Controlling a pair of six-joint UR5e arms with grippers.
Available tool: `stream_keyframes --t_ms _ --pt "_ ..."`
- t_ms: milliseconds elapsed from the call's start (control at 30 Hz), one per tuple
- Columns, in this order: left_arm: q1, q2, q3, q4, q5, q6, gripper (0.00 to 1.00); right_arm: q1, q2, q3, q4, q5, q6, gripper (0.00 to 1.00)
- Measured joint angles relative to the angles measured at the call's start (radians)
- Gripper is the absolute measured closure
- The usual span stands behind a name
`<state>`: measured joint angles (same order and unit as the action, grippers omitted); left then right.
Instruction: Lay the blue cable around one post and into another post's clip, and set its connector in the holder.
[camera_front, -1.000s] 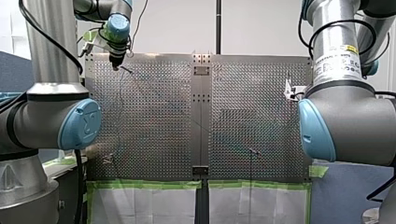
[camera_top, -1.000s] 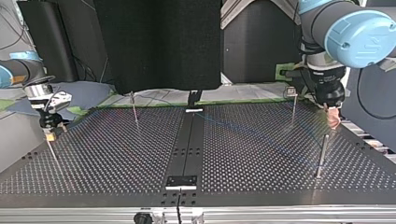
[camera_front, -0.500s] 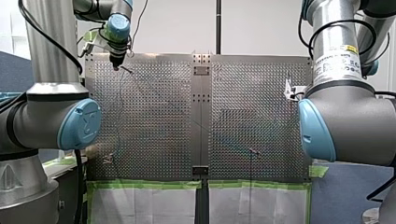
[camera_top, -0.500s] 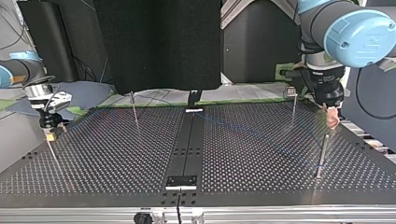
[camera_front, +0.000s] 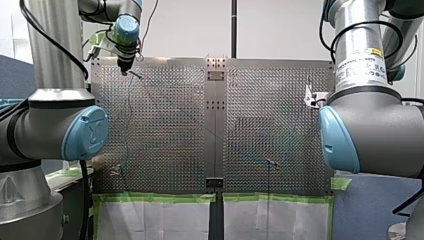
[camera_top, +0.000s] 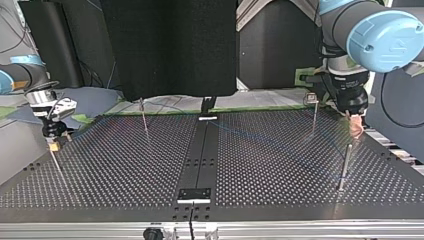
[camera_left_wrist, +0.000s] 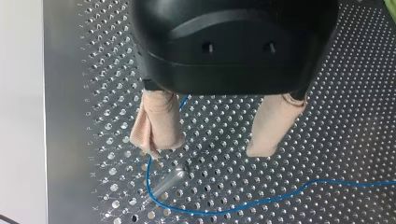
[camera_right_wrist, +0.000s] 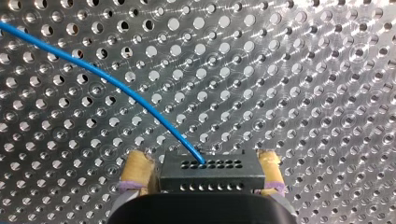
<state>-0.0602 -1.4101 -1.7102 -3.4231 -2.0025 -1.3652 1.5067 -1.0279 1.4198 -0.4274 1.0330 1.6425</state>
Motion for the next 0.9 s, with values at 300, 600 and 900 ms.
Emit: stream_keyframes --t_ms 300,600,900 --pt "0.0 0.0 0.0 -0.001 0.0 -0.002 0.02 0.0 0.0 0.0 0.0 0.0 0.0 0.0" --pt "-0.005 0.0 -0.001 -0.002 -0.007 -0.009 0.02 0.0 0.0 0.0 0.0 0.0 0.0 0.0" --pt "-0.016 0.005 -0.023 0.009 0.001 -0.02 0.02 0.0 0.0 0.0 0.0 0.0 0.0 0.0"
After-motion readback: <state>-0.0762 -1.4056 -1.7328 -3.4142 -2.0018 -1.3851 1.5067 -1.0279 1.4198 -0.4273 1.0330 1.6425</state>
